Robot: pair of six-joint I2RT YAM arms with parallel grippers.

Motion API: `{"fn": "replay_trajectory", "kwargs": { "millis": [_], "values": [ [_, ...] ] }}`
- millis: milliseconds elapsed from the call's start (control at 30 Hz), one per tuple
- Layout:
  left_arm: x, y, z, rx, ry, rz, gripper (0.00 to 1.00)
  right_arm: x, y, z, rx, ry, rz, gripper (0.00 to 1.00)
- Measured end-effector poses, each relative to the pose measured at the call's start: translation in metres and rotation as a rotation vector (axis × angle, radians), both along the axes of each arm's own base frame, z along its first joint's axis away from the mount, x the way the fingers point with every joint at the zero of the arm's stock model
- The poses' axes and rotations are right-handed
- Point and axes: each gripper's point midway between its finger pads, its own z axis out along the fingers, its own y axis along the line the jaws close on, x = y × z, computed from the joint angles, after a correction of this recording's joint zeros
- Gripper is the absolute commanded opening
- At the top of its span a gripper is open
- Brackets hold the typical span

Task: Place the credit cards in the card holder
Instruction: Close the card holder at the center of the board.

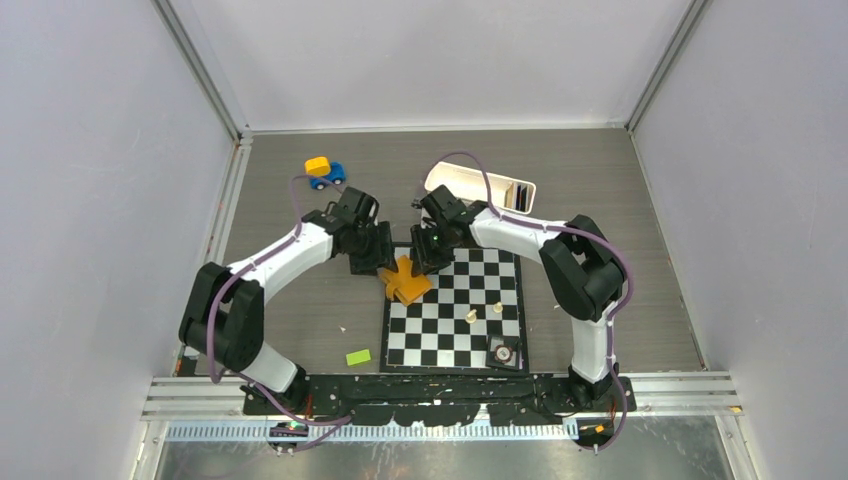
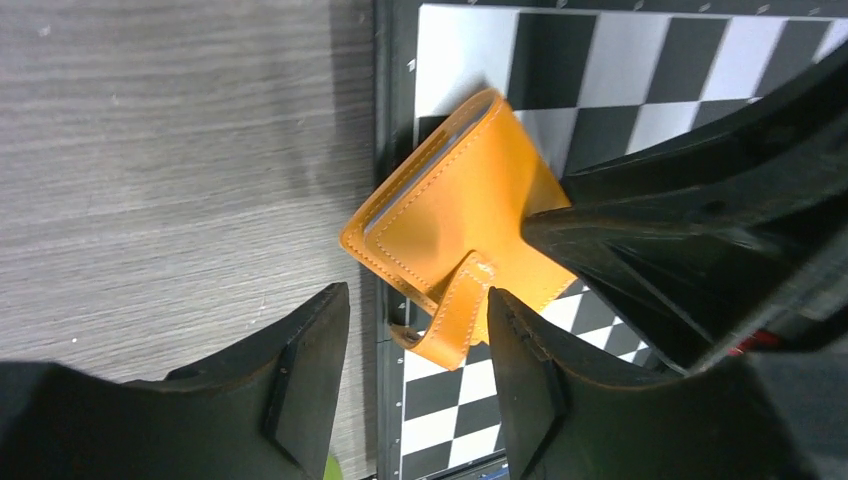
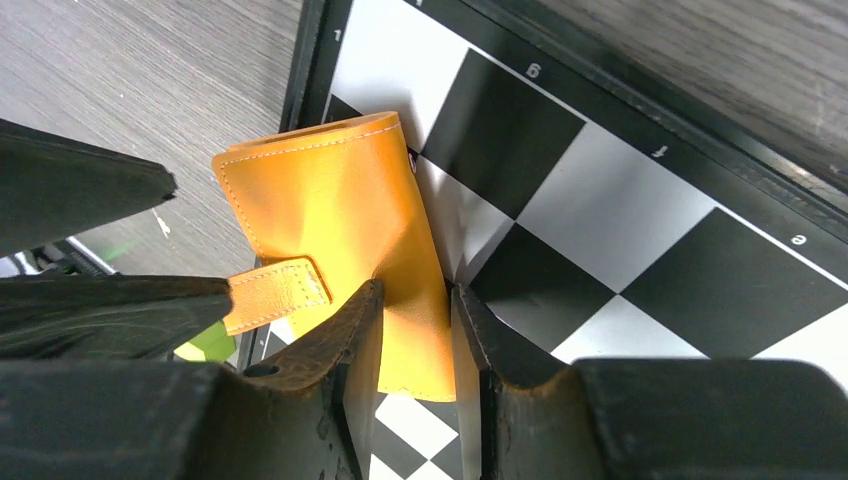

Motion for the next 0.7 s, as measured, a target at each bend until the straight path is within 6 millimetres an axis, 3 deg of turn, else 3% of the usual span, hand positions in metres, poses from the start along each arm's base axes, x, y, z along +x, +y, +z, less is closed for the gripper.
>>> {"fn": "replay_trajectory", "kwargs": {
  "millis": [167,333,533,700],
  "values": [
    [-0.014,0.01,-0.022,0.019,0.054,0.022,0.57,0.0,0.007,0.001,-0.038,-0.058,-0.002,0.33],
    [-0.017,0.01,-0.037,-0.032,0.088,0.059,0.52,0.0,0.007,0.002,-0.04,-0.063,-0.005,0.33],
    [-0.014,-0.002,-0.04,-0.152,0.094,0.089,0.37,0.0,0.006,0.001,0.008,-0.031,0.002,0.35],
    [-0.008,-0.006,-0.04,-0.24,0.082,0.124,0.18,0.002,0.001,0.001,0.055,0.002,0.01,0.38]
  ]
}}
